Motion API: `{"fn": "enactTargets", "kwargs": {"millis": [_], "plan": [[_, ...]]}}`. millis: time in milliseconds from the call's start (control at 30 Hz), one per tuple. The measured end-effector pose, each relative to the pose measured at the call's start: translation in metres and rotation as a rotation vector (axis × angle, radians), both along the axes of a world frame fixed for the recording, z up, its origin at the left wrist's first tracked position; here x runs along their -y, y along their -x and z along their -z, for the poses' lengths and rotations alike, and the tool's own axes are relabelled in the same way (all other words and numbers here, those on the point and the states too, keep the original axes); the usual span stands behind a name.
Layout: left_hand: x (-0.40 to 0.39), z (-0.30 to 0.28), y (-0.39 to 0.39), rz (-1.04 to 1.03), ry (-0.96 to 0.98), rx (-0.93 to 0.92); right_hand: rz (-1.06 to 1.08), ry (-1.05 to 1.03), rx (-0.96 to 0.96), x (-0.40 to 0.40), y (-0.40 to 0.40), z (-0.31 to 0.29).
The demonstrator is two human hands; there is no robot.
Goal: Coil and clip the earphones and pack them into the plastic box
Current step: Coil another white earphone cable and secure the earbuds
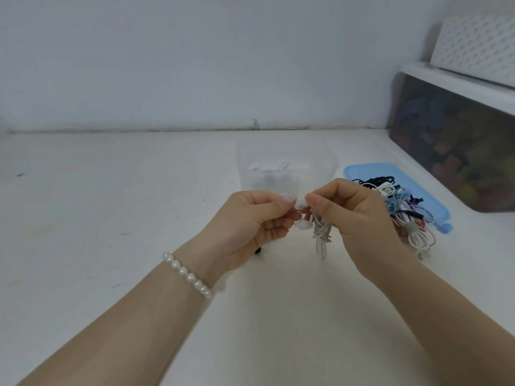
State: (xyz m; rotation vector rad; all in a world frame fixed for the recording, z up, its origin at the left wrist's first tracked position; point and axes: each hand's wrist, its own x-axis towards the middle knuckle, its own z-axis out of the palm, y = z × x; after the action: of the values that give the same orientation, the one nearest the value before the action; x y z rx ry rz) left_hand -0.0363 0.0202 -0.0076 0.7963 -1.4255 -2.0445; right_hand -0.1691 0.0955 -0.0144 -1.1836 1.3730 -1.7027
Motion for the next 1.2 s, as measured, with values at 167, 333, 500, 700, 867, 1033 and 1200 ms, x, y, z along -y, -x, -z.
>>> {"fn": "enactTargets", "kwargs": {"millis": [167,333,500,700,867,1033,1200], "plan": [[-0.001,0.002,0.001,-0.013,0.042,-0.016,0.064,-0.008,-0.052,0.001,0.001,0.001],[-0.001,0.004,0.000,0.000,0.088,-0.005,0.095,-0.014,-0.085,0.001,0.000,0.002],[-0.002,0.005,0.001,0.017,0.091,0.010,0.133,-0.009,-0.097,0.002,-0.001,0.005],[-0.003,0.006,0.001,0.009,0.074,0.015,0.204,-0.013,-0.198,0.004,-0.003,0.009],[-0.003,0.007,0.002,0.016,-0.014,-0.012,0.260,0.031,-0.346,0.003,-0.007,0.014],[-0.003,0.004,0.002,0.037,-0.164,-0.095,0.239,0.068,-0.319,0.002,-0.009,0.012],[-0.003,0.001,0.002,0.029,-0.132,-0.069,0.064,-0.051,0.157,0.001,-0.001,-0.002]]}}
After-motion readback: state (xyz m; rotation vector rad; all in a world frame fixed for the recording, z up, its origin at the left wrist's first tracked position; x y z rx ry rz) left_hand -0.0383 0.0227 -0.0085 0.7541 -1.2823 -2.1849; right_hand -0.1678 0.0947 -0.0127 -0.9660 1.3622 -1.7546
